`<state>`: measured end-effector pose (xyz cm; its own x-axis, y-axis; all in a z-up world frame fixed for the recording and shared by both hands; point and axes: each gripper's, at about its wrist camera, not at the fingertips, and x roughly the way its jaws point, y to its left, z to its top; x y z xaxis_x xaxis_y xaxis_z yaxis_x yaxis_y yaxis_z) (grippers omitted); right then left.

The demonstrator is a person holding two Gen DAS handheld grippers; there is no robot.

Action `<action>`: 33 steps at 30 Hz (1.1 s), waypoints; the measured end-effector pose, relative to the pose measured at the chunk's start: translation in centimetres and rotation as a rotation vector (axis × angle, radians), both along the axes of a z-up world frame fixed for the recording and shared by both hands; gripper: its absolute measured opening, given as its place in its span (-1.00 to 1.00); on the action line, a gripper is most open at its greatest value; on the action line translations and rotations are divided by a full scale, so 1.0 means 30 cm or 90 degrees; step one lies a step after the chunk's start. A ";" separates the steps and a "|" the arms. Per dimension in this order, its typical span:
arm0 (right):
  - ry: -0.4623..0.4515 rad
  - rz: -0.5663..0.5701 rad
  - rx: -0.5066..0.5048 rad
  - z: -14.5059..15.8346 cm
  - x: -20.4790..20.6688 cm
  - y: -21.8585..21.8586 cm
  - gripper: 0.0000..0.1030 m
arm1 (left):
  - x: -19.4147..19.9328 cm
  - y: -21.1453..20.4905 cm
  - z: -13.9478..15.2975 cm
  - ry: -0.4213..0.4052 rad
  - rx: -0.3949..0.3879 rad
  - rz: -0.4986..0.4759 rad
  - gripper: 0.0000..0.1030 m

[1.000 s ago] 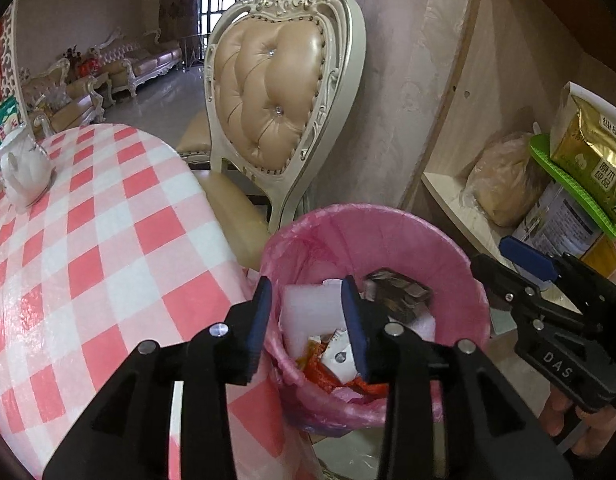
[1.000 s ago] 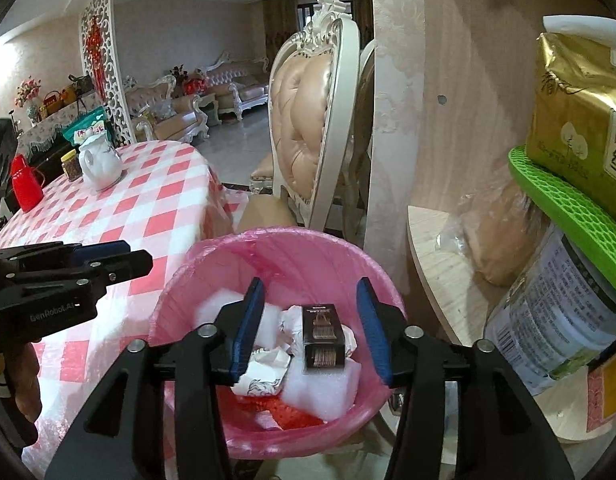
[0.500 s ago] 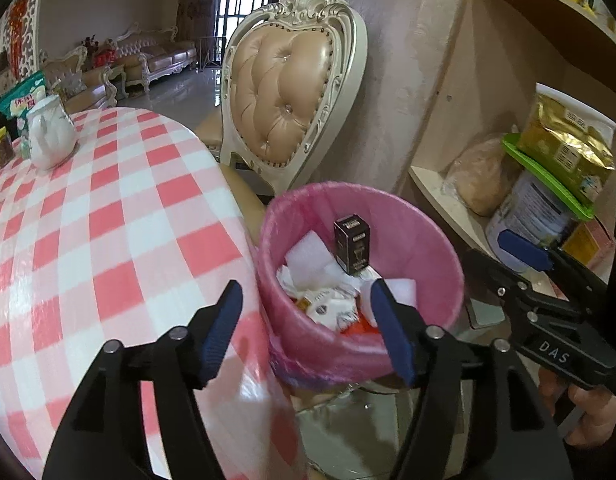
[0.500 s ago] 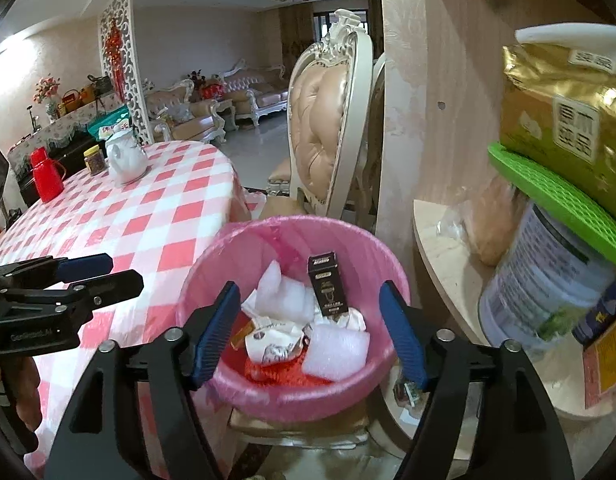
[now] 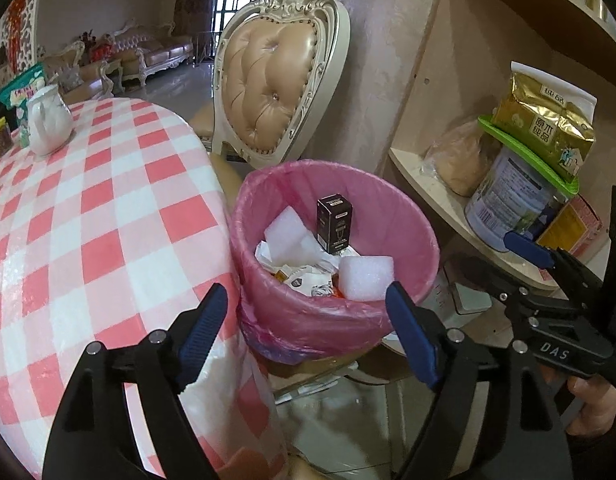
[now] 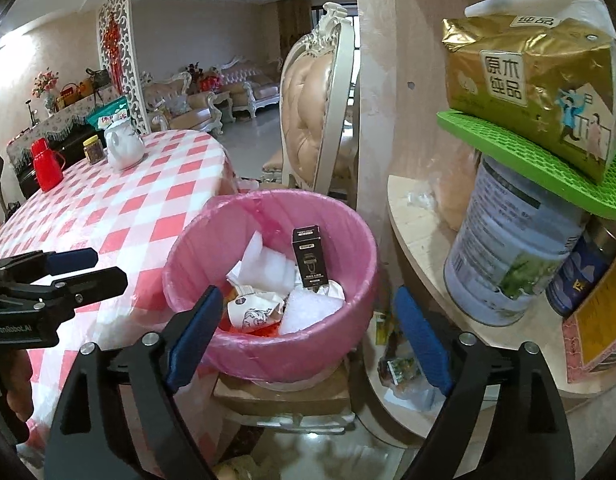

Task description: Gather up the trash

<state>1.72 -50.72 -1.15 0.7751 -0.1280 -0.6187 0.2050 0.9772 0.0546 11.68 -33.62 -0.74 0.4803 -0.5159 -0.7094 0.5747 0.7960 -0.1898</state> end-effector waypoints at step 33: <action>0.000 0.005 0.000 -0.011 -0.007 -0.008 0.63 | -0.017 -0.013 0.008 -0.007 0.003 0.012 0.59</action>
